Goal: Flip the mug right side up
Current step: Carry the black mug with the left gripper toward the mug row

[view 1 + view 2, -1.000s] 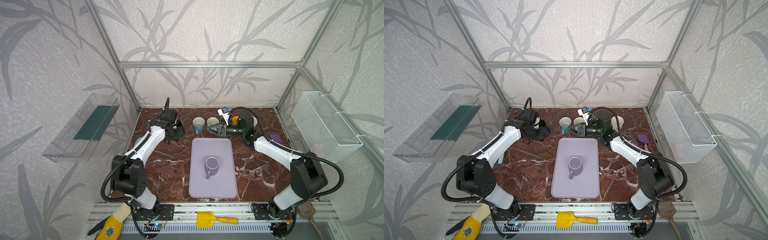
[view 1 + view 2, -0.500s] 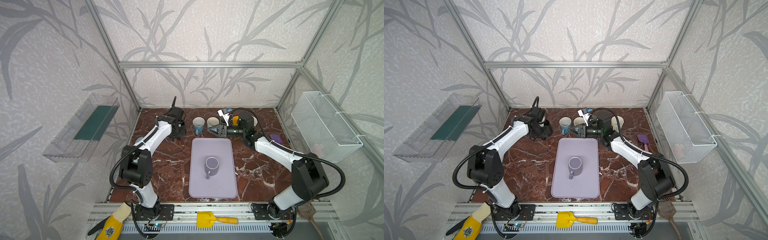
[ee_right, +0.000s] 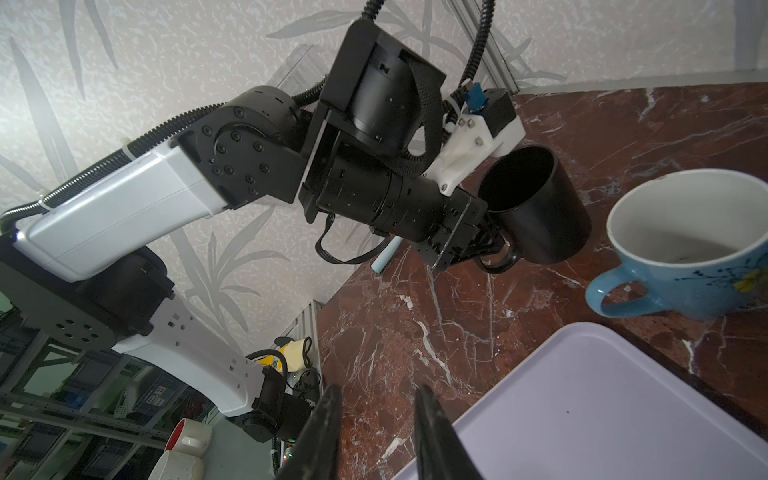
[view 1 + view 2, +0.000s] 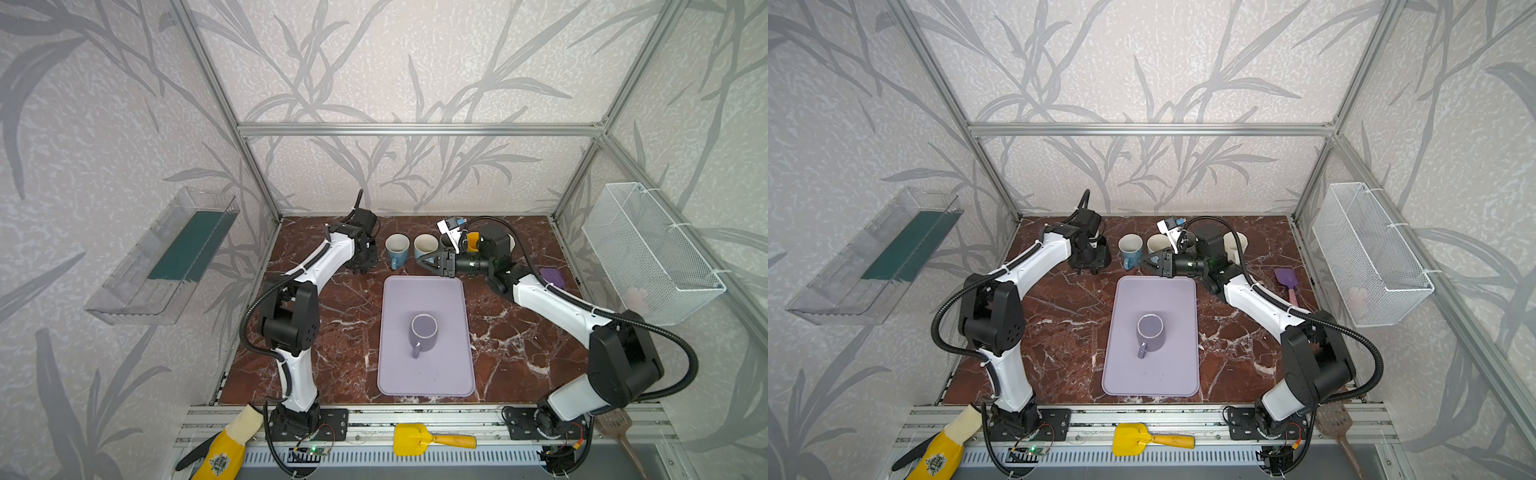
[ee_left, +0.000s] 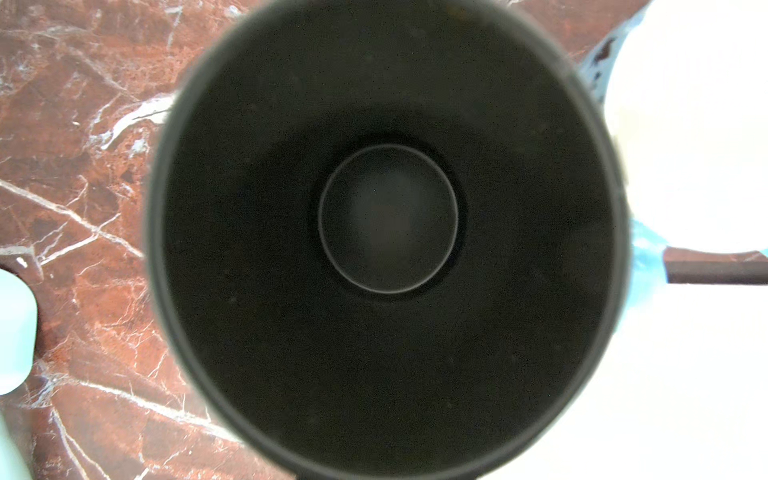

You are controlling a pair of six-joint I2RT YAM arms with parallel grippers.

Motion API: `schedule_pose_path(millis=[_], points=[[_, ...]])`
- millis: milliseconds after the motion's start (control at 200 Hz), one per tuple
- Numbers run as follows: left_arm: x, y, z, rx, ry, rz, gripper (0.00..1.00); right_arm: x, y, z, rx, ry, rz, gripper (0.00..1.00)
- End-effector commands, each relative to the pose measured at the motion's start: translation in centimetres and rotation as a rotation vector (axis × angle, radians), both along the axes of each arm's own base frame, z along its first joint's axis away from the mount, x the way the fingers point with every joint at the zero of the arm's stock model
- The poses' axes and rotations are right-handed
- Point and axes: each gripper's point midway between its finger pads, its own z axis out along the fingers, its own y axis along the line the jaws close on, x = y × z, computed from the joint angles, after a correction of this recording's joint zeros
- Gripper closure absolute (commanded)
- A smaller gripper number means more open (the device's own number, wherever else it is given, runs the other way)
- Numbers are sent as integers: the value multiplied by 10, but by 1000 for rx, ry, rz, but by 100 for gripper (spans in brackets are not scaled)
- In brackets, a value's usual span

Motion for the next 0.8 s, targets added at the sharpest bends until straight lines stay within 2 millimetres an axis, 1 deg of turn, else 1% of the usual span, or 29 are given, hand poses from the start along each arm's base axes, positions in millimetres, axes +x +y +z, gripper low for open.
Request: schedule_pose_path(millis=[0,225,795], points=[[14,0,16,22,-58,-1,100,-3,-6,5,-3,-30,-11,69],[24,-4,4,14,-53,-3,100,-1,-7,1,-17,-23,-24,69],[42,-12,-12,-6,-61,8,100,1,-8,-3,-29,-23,-35,69]])
